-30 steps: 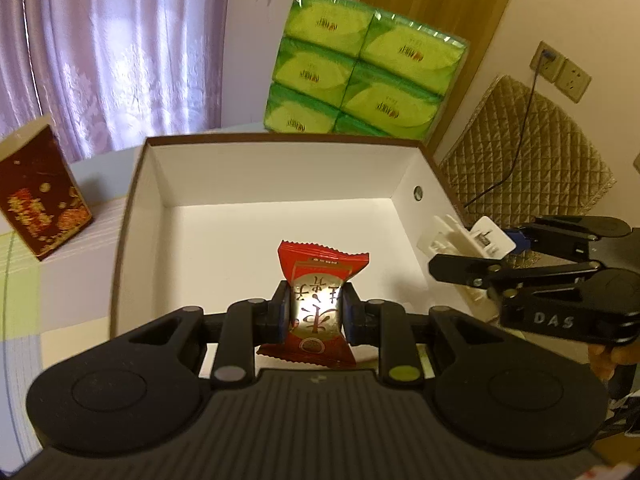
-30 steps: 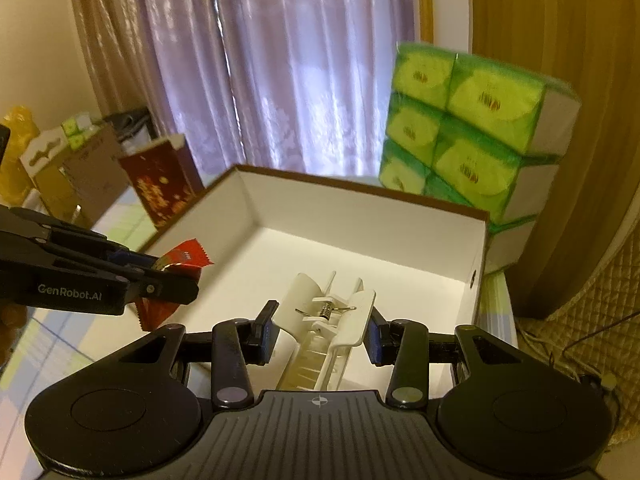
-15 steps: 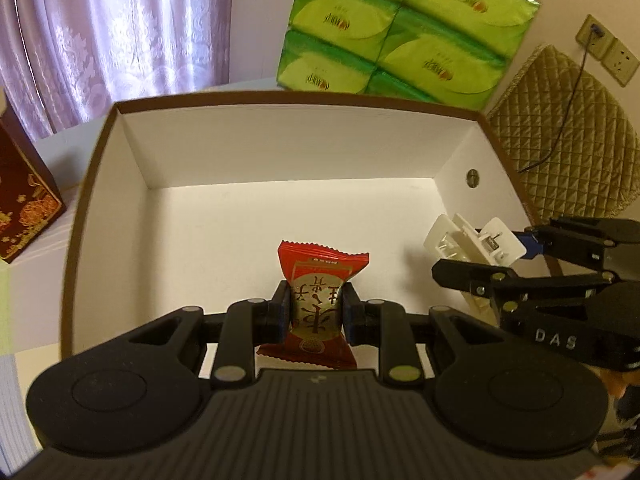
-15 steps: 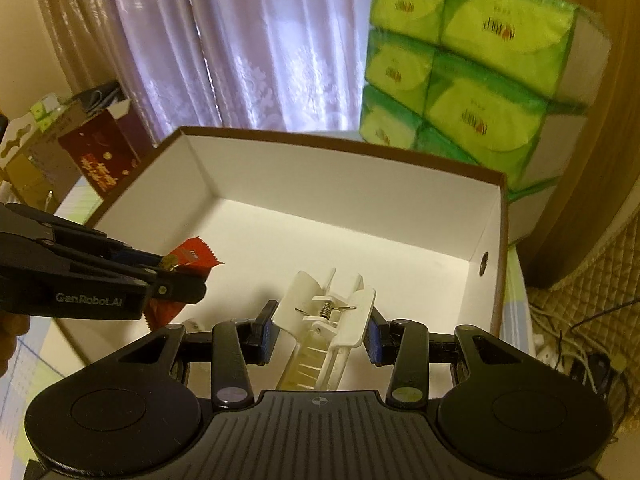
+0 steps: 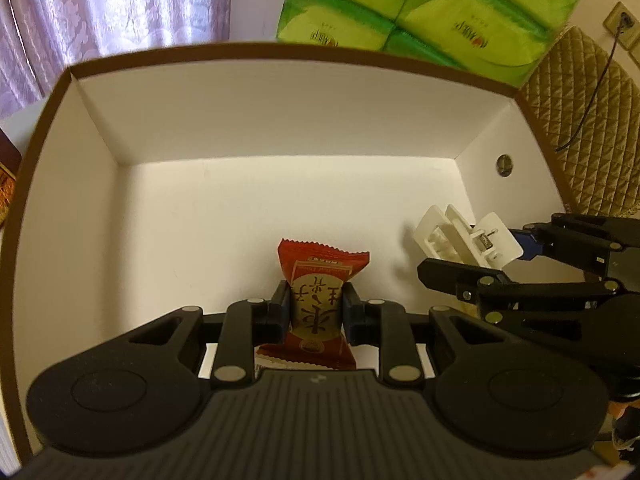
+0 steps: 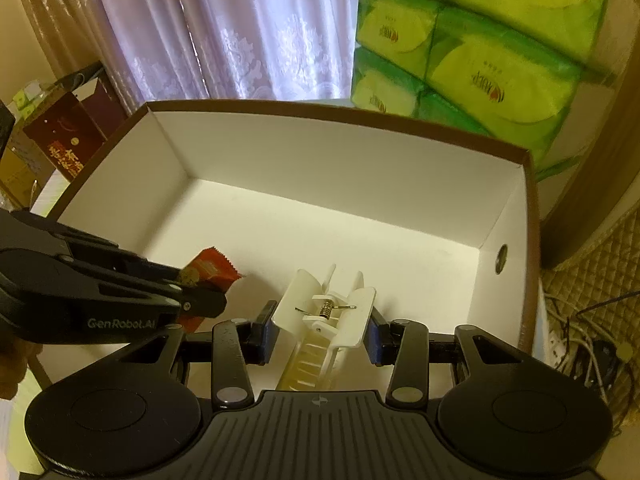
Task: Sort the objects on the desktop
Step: 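Open both tools to drop the candy and clip into the box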
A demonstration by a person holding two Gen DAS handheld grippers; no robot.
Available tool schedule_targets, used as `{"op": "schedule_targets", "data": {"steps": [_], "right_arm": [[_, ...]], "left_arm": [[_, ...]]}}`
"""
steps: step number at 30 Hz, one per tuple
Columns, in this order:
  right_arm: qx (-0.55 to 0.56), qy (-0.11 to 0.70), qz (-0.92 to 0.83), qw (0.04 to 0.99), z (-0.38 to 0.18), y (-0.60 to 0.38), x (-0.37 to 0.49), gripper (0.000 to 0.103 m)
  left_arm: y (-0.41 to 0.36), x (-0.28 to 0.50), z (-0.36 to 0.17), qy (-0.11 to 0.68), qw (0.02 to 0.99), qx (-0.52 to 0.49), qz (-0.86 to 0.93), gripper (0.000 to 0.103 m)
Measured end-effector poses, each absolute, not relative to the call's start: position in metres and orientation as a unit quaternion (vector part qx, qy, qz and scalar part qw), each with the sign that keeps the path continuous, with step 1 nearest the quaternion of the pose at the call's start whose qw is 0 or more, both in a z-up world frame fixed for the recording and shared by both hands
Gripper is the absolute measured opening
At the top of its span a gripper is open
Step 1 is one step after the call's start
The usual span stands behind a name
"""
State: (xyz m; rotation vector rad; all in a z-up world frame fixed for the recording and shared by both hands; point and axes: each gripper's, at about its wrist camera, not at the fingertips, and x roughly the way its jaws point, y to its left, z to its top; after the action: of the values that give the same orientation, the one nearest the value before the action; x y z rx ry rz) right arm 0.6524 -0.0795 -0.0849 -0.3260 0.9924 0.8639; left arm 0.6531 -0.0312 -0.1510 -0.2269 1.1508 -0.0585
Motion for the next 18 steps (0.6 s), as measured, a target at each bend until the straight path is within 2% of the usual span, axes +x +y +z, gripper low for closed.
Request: {"op": "schedule_targets", "data": {"steps": [6,10,15,17,18], "right_arm": [[-0.145,0.472,0.405,0.770,-0.089,-0.074,0.658,0.040],[-0.145,0.474,0.402,0.770,-0.092,-0.071,0.660,0.040],[-0.150,0.477,0.396,0.770,-0.096,-0.067,0.662,0.040],[-0.151,0.472,0.397,0.772,-0.096,-0.067,0.662,0.041],[-0.154,0.470,0.400,0.771,-0.097,-0.066,0.661,0.042]], "left_arm": [[-0.020,0.656,-0.156,0.552,0.825,-0.118,-0.017,0.024],[-0.017,0.655,-0.154,0.549,0.829,-0.102,-0.009,0.031],[-0.017,0.653,-0.150,0.547,0.834,-0.077,-0.002,0.035],[-0.017,0.651,-0.149,0.547,0.835,-0.068,0.002,0.038],[-0.016,0.650,-0.149,0.548,0.834,-0.065,0.004,0.044]]}}
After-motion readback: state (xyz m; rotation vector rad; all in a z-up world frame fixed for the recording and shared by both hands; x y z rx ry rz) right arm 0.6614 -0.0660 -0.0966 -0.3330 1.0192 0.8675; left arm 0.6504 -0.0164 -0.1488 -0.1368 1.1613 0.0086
